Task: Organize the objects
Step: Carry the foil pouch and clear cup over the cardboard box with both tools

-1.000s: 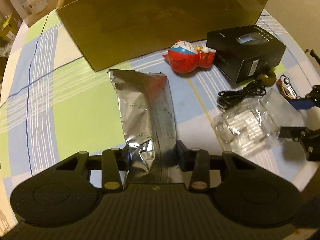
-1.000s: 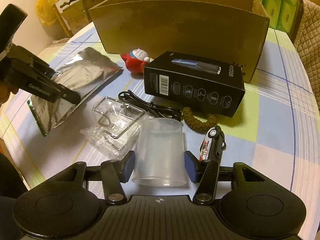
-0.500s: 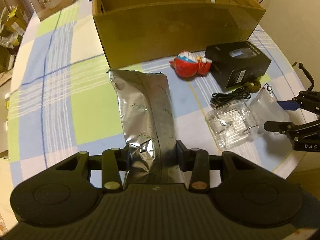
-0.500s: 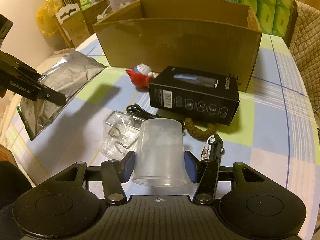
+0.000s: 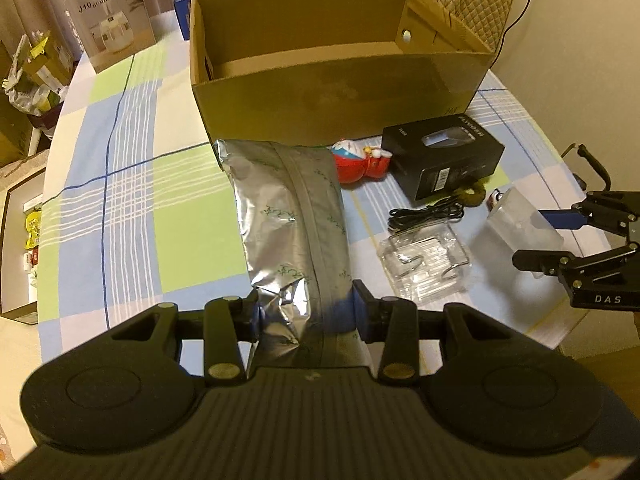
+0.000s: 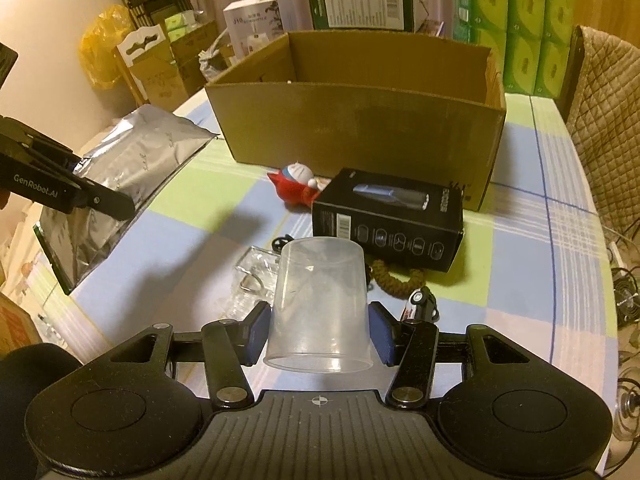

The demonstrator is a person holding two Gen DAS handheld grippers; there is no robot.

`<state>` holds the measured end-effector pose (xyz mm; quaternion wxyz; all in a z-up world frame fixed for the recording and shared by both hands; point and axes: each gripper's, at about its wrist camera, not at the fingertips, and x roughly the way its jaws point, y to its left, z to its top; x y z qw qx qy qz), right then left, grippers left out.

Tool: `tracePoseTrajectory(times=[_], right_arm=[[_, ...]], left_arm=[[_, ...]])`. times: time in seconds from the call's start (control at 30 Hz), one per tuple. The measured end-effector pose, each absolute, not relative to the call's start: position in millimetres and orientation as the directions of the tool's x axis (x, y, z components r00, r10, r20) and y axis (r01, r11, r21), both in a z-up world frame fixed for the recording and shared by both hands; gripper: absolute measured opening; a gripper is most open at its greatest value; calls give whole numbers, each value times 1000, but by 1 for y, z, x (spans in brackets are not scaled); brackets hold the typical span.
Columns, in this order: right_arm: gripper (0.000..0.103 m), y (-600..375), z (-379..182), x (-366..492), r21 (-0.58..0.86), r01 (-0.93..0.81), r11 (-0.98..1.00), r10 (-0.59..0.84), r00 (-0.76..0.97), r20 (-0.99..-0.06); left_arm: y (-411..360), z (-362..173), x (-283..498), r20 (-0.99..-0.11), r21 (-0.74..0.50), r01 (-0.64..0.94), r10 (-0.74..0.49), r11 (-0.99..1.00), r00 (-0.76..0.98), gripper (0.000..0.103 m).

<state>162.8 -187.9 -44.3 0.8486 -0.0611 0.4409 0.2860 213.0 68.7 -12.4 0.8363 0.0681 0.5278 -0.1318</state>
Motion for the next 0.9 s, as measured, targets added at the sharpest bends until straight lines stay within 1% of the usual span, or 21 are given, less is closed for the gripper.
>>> tracePoseTrajectory(times=[0.5,0.9], right_arm=[[50,-195,-1,163,111,-536,837,424,508,-750],[50,-197,29,185,76,-542,837,415,537,-735]], left_arm=[[50,25,209,-871,-22,308,-169,951,461,36],[38,54,227,-854,-26,318,-186,948,485,36]])
